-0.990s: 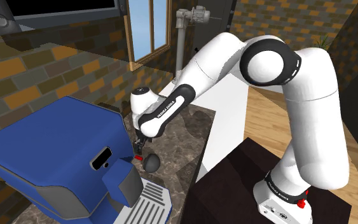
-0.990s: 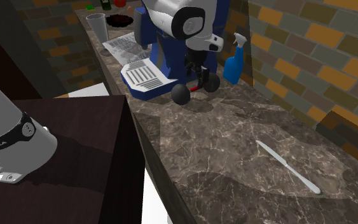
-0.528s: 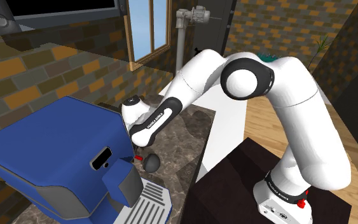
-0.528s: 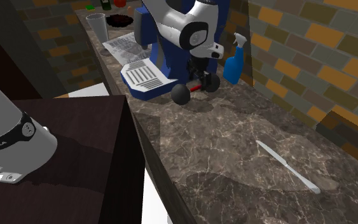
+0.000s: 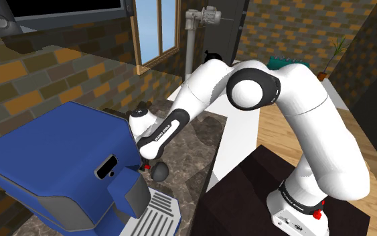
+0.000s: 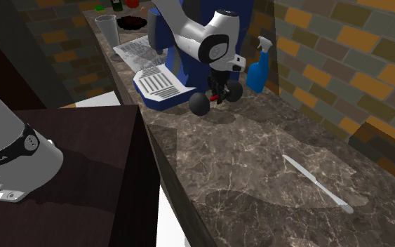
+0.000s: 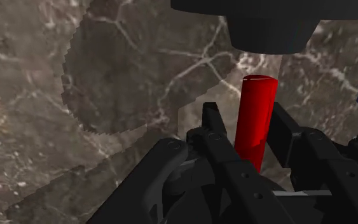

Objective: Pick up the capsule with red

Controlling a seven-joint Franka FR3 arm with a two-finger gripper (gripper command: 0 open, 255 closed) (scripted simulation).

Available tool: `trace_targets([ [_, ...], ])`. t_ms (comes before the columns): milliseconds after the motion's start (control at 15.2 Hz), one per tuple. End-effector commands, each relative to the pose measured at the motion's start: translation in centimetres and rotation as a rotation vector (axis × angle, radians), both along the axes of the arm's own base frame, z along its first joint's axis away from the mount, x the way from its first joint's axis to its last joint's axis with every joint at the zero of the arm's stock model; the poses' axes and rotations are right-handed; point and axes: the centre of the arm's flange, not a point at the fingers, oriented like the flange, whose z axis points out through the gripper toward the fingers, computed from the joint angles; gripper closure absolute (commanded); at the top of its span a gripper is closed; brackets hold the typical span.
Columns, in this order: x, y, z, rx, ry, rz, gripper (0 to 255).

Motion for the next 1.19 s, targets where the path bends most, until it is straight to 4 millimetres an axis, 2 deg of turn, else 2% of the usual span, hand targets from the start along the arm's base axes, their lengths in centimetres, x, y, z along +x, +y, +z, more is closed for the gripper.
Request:
trace_targets([
  [0,-0.3,0.2,-0.2,-0.001,0.005,0.005,255],
  [462,-0.2,0.2,-0.3,-0.001,0.005,0.005,255],
  [1122,-0.2,0.2,5.0,-0.001,0.005,0.005,255],
])
